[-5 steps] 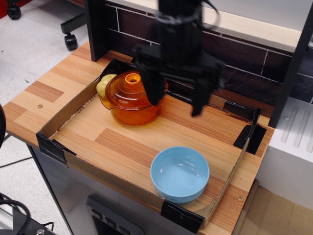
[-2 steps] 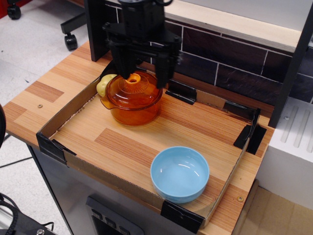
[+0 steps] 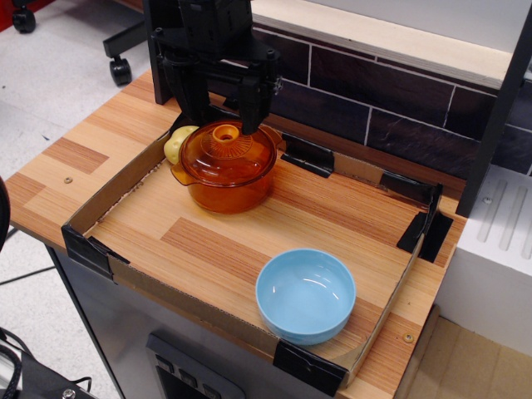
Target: Take lid off pot
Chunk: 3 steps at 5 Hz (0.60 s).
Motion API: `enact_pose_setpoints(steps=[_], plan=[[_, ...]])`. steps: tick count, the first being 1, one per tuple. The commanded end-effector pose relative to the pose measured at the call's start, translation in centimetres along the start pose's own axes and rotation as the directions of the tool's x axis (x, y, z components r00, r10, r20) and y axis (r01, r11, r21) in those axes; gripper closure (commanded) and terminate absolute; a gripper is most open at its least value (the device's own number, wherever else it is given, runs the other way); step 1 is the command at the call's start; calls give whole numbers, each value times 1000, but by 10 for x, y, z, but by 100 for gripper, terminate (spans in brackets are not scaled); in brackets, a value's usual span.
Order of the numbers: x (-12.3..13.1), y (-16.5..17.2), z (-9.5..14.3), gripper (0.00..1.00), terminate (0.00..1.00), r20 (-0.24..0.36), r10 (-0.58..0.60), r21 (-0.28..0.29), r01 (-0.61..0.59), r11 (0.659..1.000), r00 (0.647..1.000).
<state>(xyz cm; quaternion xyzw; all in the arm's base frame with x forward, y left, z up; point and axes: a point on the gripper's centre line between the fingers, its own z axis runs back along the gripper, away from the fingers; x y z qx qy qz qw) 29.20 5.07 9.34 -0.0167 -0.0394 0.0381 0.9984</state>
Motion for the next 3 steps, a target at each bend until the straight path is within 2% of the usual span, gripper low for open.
enact_pose_setpoints(steps=[1,3], plan=[[21,9,-4,0,0,21,16,20,-17,1000,1000],[14,3,-20,0,0,10,-2,26,1,1000,1000]])
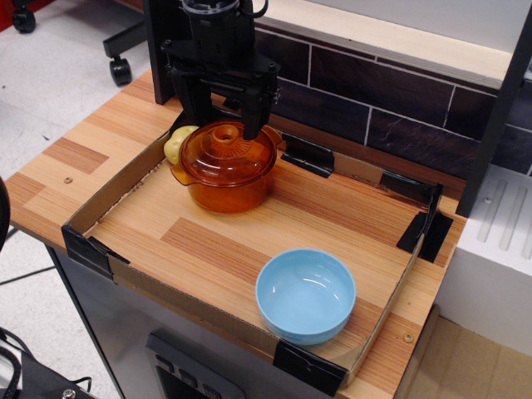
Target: Take lid off pot
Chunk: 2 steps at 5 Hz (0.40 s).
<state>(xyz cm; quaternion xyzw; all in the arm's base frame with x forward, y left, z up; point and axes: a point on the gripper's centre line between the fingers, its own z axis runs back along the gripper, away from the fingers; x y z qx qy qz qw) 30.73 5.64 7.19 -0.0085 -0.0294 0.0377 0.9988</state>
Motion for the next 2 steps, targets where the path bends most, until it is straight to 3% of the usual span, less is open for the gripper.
enact_pose_setpoints(steps=[1,2], plan=[[-14,-11,-13,0,0,19,1,12,-1,1000,1000],[-15,-14,-19,0,0,13,3,16,-3,1000,1000]])
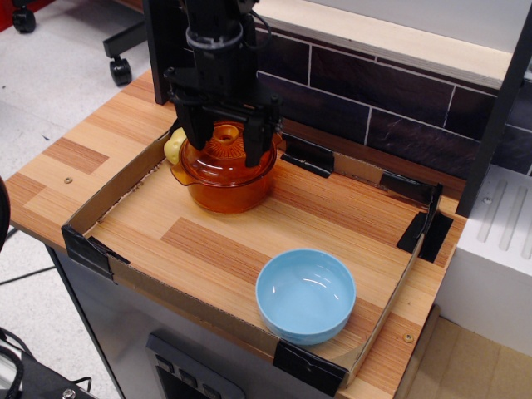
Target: Take lid off pot
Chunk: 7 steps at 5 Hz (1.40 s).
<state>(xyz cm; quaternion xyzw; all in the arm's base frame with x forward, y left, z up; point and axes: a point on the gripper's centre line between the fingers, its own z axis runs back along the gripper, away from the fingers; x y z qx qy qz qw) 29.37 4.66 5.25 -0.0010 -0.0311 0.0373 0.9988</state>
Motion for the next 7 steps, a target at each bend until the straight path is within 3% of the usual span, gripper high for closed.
enact_pose_setpoints(steps=[1,3,4,7], plan=[[3,-6,-1,100,0,10,13,-2,-13,1000,1000],[12,-3,4,100,0,19,50,0,-50,999,999],[5,-9,4,100,0,37,47,25,-48,999,998],[-3,-25,46,100,0,93,109,79,-116,990,990]])
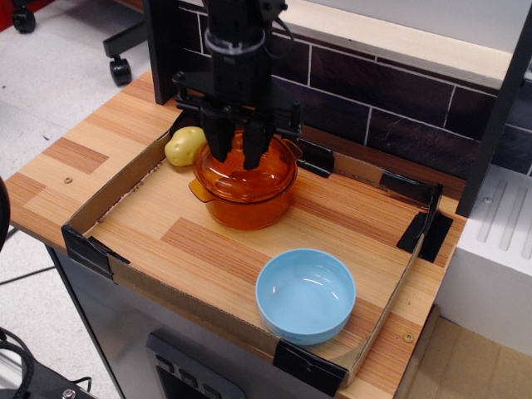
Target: Take lid off pot
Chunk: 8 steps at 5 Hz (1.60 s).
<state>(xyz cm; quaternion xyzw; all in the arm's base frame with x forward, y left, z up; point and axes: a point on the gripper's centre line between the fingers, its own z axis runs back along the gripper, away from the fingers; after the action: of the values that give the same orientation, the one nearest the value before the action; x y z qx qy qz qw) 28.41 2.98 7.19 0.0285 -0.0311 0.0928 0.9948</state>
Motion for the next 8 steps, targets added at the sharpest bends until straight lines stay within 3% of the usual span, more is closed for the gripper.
enact_pose_setpoints(steps=[1,3,6,8], plan=[[6,-12,25,100,0,69,25,0,-25,1000,997],[1,-56,18,100,0,19,12,-31,-12,999,1000],[3,-102,-6,100,0,12,-16,20,15,1000,1000],[23,-108,-11,100,0,4,-16,37,16,999,1000]])
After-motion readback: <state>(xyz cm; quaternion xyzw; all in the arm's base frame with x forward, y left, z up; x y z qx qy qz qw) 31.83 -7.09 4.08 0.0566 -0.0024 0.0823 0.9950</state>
